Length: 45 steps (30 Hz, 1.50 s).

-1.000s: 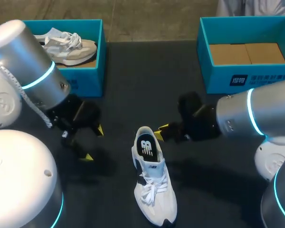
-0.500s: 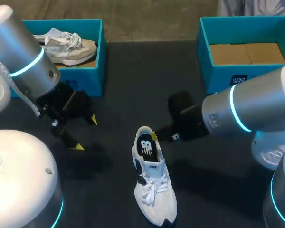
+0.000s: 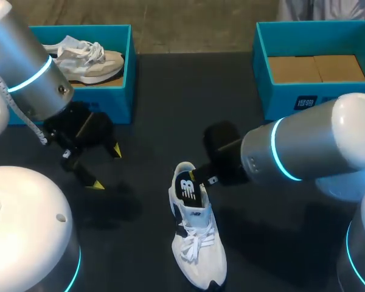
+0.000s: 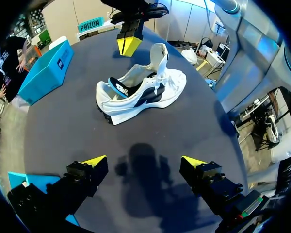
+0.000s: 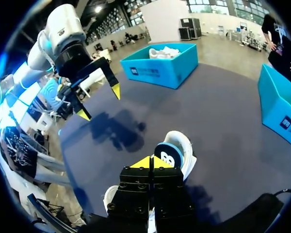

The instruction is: Take the shoe out of the shoebox, open the shoe tongue, remove and reinsert the insole, then place the shoe into the shoebox

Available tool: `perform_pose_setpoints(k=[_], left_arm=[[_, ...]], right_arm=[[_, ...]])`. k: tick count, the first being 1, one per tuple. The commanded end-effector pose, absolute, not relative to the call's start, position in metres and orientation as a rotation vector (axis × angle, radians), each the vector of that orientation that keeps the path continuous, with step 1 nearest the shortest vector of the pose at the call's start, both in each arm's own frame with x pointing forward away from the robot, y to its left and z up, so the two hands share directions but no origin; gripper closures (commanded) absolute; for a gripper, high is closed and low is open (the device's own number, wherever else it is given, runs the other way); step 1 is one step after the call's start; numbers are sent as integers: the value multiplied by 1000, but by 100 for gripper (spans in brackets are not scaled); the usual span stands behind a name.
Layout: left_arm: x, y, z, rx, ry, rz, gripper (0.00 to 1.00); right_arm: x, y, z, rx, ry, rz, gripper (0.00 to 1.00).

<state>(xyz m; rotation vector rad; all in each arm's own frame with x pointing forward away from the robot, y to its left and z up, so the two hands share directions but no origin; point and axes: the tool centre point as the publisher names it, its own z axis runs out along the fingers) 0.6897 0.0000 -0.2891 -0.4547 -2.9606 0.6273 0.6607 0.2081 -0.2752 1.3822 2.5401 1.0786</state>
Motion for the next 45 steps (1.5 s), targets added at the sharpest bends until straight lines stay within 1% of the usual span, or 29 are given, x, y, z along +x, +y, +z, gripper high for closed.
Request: perform_pose_setpoints(k=[1, 7, 20, 28, 36, 45], left_arm=[[696, 8, -285, -489, -2950, 651, 0], [710, 16, -280, -502, -2950, 615, 0], [724, 28, -265, -500, -2944, 631, 0], [736, 35, -258, -484, -2942, 636, 0], [736, 35, -257, -485, -2942, 634, 0], [736, 35, -257, -485, -2942, 634, 0]], right_arm=[[656, 215, -278, 1463, 2288, 766, 100], [651, 218, -282, 1532, 2222, 671, 100], [655, 236, -302, 1596, 2200, 589, 100], [661, 244, -312, 1617, 2223, 622, 100], [669, 235, -310, 1636, 2198, 678, 100], [677, 226, -321, 1714, 2164, 671, 100]])
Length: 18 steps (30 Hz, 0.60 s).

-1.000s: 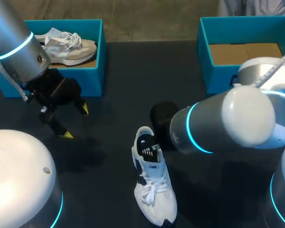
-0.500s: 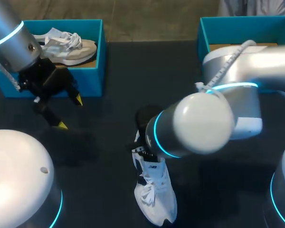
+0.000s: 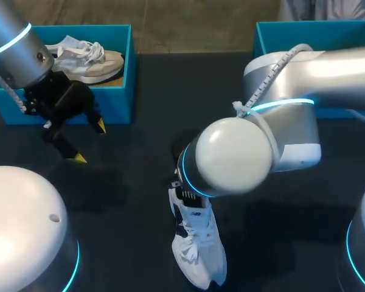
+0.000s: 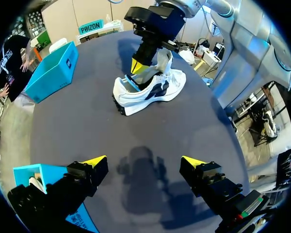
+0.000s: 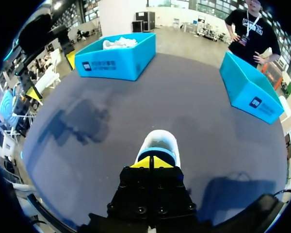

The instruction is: Take the shoe out of the shoebox, open the shoe tongue, remove and reinsert the insole, then place the shoe into the shoebox

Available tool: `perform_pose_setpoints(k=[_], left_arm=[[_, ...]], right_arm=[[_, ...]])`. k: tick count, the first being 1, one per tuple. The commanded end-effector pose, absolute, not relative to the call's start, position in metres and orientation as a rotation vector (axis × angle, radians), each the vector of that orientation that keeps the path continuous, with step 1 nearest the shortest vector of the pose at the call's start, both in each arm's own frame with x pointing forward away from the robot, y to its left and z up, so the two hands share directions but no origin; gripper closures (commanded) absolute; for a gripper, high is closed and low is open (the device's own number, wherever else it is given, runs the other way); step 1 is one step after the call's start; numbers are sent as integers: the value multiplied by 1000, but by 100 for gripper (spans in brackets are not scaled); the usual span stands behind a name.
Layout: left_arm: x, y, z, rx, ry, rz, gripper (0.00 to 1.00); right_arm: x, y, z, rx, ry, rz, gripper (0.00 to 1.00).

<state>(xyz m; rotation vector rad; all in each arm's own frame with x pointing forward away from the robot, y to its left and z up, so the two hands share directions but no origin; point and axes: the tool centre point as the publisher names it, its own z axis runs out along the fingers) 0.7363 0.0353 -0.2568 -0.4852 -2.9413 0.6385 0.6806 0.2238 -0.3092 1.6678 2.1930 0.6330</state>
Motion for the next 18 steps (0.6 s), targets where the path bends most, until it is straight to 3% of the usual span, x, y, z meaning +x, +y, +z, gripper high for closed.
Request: perform_pose_setpoints(k=[1, 18], left_arm=[[736, 35, -257, -485, -2942, 634, 0], [736, 35, -257, -485, -2942, 634, 0]], right_arm=[[677, 227, -323, 1723, 2160, 661, 100], [682, 236, -350, 1815, 2052, 622, 100]])
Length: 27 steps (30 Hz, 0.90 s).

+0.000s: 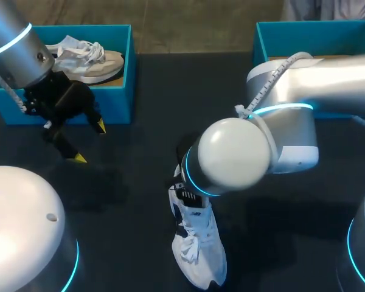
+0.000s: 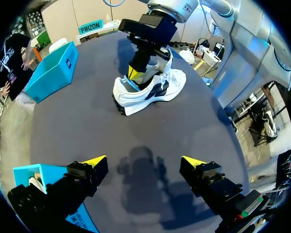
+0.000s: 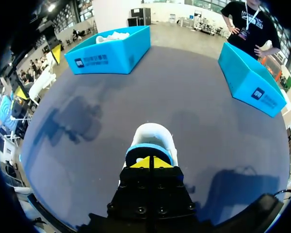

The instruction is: Take the shoe out of the shoebox, open the shoe tongue, remove and reinsert the insole, then place the shoe into the shoebox

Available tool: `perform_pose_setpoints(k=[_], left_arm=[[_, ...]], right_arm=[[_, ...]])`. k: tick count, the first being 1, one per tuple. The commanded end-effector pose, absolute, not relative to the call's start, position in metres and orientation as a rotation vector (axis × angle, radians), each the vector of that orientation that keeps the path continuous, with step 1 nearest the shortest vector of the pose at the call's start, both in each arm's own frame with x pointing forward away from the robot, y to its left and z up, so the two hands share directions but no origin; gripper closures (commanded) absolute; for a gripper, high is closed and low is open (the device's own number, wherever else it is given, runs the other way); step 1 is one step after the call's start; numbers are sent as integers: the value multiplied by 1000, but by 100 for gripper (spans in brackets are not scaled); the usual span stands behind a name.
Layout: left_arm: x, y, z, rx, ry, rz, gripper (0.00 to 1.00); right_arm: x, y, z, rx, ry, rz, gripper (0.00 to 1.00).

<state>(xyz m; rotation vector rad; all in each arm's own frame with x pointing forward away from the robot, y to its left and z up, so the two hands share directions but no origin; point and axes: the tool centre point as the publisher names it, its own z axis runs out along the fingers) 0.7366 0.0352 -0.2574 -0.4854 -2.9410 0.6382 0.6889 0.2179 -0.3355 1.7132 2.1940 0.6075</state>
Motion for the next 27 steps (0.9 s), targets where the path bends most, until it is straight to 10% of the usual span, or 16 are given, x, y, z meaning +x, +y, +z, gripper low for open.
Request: perform_pose_setpoints(k=[1, 27], left_arm=[[736, 35, -257, -485, -2942, 634, 0], [736, 35, -257, -485, -2942, 634, 0]], right_arm=[[683, 237, -351, 1813, 2055, 635, 100], [682, 237, -357, 1816, 1952, 725, 100]])
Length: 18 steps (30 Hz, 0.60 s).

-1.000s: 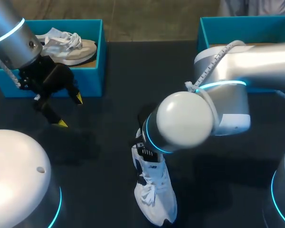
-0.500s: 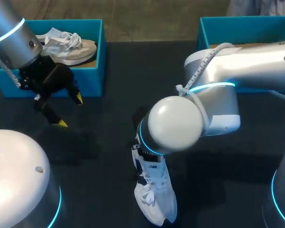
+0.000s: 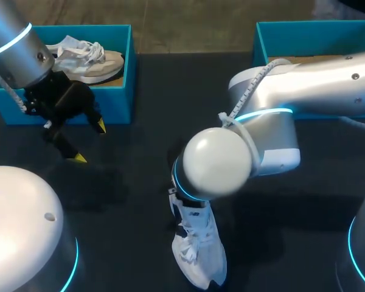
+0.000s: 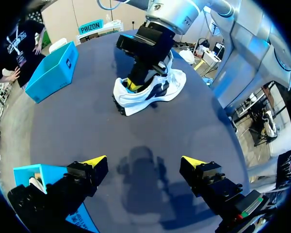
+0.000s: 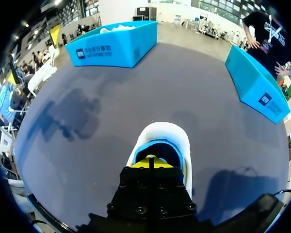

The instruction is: Take the shoe out of the shoebox, open the shoe tongue, remove and reinsert the insole, then place the shoe into the shoebox

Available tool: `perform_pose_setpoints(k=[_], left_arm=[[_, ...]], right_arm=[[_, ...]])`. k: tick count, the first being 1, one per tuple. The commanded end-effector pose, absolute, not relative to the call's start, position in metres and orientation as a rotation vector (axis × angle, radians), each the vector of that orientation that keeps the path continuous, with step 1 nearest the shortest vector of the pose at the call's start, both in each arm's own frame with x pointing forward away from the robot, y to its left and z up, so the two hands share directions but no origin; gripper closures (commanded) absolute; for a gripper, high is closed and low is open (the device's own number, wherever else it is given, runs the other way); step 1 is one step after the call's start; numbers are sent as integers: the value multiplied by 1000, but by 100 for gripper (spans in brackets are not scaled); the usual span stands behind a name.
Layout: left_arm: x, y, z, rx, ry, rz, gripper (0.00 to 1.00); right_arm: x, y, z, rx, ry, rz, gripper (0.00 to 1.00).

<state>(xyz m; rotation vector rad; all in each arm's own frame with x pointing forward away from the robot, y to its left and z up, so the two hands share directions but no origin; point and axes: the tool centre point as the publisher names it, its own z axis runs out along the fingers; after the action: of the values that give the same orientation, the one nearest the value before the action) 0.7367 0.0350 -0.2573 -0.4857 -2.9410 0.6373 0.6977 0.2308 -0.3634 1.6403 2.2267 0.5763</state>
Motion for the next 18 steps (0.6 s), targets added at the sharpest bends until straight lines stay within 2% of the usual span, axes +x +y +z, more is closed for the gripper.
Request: perform_pose_setpoints(k=[1, 18], left_arm=[[736, 35, -257, -485, -2942, 634, 0], [736, 35, -257, -485, -2942, 634, 0]], right_arm=[[681, 237, -355, 1808, 1945, 727, 100], [702, 240, -355, 1778, 1932, 749, 100]])
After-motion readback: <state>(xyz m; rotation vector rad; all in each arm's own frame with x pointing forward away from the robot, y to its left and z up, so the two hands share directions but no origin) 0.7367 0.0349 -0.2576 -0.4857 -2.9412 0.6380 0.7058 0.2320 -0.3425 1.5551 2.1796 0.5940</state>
